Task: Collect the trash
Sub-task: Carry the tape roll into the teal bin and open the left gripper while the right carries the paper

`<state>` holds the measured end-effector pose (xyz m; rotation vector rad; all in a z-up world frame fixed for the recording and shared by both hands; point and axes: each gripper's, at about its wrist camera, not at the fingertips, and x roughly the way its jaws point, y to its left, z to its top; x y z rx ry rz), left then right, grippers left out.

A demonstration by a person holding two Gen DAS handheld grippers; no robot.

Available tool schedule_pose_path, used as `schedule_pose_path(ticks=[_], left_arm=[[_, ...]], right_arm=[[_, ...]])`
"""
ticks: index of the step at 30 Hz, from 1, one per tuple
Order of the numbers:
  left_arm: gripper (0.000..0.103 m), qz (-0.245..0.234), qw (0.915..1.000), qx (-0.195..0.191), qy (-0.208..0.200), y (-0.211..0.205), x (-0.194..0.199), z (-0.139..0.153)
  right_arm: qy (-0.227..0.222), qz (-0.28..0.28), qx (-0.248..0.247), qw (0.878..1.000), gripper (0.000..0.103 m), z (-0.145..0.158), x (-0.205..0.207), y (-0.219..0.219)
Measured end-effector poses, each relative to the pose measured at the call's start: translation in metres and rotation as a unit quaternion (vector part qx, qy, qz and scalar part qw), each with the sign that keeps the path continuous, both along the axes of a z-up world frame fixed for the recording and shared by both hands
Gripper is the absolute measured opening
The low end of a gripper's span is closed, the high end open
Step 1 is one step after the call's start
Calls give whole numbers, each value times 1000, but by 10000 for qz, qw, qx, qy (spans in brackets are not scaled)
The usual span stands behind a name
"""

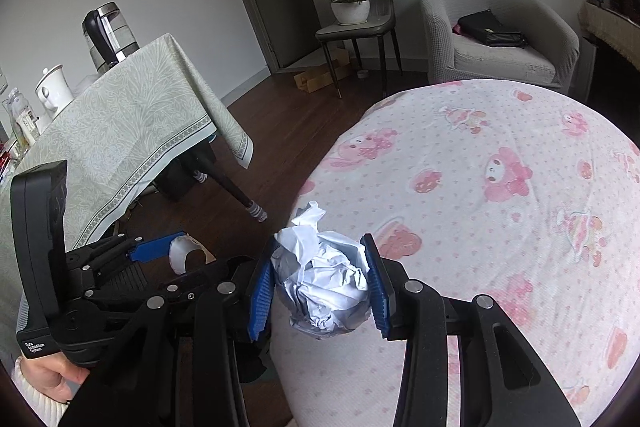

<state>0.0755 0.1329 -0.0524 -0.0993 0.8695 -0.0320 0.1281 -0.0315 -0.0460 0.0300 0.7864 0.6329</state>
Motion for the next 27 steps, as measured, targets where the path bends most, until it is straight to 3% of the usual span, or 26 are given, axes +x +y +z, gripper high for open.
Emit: schedule_pose_path(ticks=[8,16,27], left_arm=[[67,165,9992,229,277,37,-12,-26],[67,566,9944,188,869,81,-15,-66],[68,652,9904,92,1219,114,-20,-91]], right_arm=[[-2,483,-57,9988,42,-4,-9,49],[100,750,-43,9971,42,-11,-8,84],[254,1030,-111,9943,42,-27,-7,128]])
